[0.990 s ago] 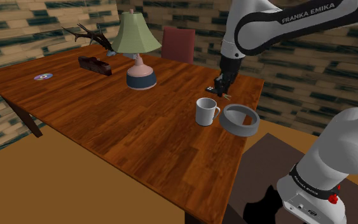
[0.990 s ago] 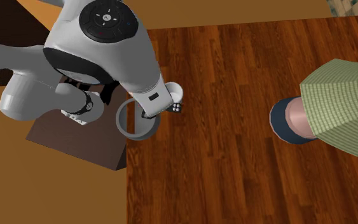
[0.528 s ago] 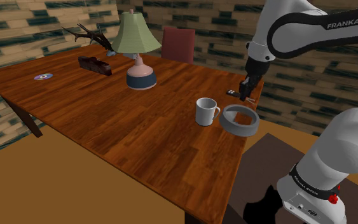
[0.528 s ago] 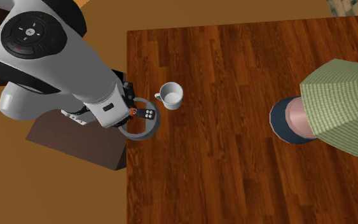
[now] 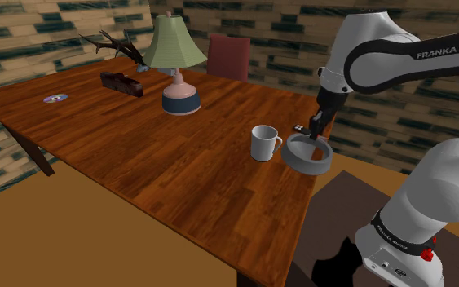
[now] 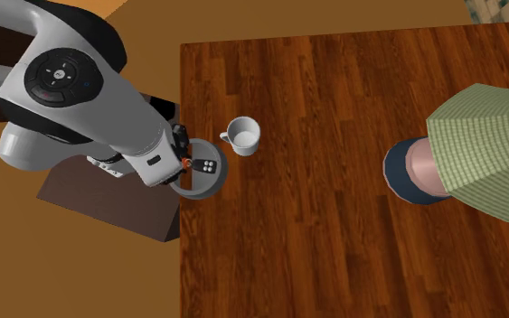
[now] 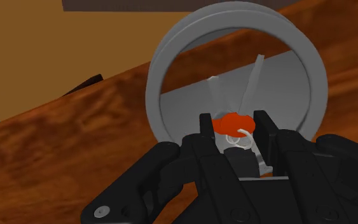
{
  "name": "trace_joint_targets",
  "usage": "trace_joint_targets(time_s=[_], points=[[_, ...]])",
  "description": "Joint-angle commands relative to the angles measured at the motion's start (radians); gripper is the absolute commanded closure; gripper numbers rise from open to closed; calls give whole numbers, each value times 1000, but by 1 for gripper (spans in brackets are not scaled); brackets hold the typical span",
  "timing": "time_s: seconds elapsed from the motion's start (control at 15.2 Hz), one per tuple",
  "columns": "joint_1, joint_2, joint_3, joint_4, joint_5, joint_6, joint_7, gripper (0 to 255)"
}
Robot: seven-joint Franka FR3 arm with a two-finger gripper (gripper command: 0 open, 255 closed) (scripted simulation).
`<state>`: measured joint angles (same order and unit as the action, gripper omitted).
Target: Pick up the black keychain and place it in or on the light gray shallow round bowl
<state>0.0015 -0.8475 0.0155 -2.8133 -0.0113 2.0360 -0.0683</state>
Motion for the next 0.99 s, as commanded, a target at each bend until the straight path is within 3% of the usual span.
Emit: trace_joint_targets(time_s=[0.0,0.4,0.92], points=[[1,4,1,-27,1,32,2,255],[0,44,2,-93,0,137,4,255],[1,44,2,-93,0,137,4,255]])
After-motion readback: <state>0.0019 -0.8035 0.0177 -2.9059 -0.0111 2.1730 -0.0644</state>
